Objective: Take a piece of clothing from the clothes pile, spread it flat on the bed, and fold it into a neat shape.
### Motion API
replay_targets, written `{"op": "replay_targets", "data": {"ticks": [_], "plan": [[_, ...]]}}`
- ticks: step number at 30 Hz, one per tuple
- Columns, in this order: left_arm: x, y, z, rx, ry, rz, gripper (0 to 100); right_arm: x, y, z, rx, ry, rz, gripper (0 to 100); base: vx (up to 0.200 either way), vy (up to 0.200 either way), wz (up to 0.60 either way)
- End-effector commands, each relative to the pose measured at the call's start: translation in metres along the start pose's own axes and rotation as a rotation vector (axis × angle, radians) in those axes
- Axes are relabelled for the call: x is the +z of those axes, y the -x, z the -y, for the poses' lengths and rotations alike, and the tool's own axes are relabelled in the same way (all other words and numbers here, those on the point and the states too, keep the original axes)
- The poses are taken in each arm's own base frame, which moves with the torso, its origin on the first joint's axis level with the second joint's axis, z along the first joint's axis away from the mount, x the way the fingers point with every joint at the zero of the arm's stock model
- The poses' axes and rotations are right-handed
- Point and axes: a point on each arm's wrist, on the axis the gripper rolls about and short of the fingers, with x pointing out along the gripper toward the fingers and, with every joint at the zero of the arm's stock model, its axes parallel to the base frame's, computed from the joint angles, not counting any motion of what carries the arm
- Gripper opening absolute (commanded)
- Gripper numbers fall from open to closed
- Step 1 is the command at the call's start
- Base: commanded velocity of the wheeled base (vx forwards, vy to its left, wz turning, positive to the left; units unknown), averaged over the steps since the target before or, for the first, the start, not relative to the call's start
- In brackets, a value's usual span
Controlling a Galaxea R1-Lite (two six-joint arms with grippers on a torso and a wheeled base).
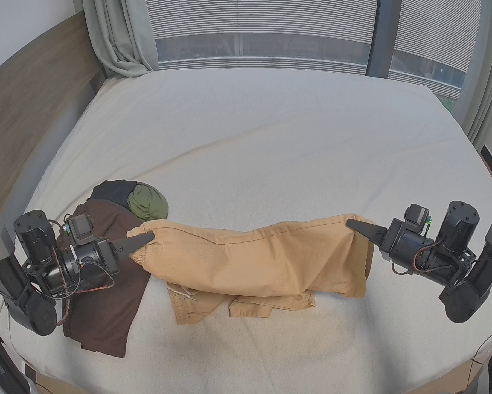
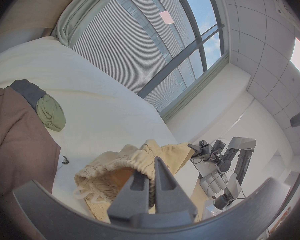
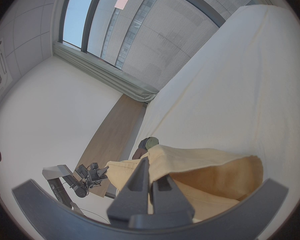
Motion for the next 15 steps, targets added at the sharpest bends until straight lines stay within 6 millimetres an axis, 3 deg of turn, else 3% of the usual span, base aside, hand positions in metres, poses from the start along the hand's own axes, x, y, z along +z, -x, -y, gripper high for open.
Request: {"op": "replay_targets", "data": {"ticks": [1, 15], "plan": [[0.010, 0.002, 0.012, -0.026, -0.019, 0.033, 0, 0.006, 0.007, -0.012, 0.026, 0.029, 0.025, 0, 0.000, 0.000, 0.00], [0.027, 0.000, 0.014, 0.017, -0.032, 0.124, 0, 0.012, 0.016, -0.019, 0.035, 0.103, 0.053, 0, 0.000, 0.000, 0.00]]}}
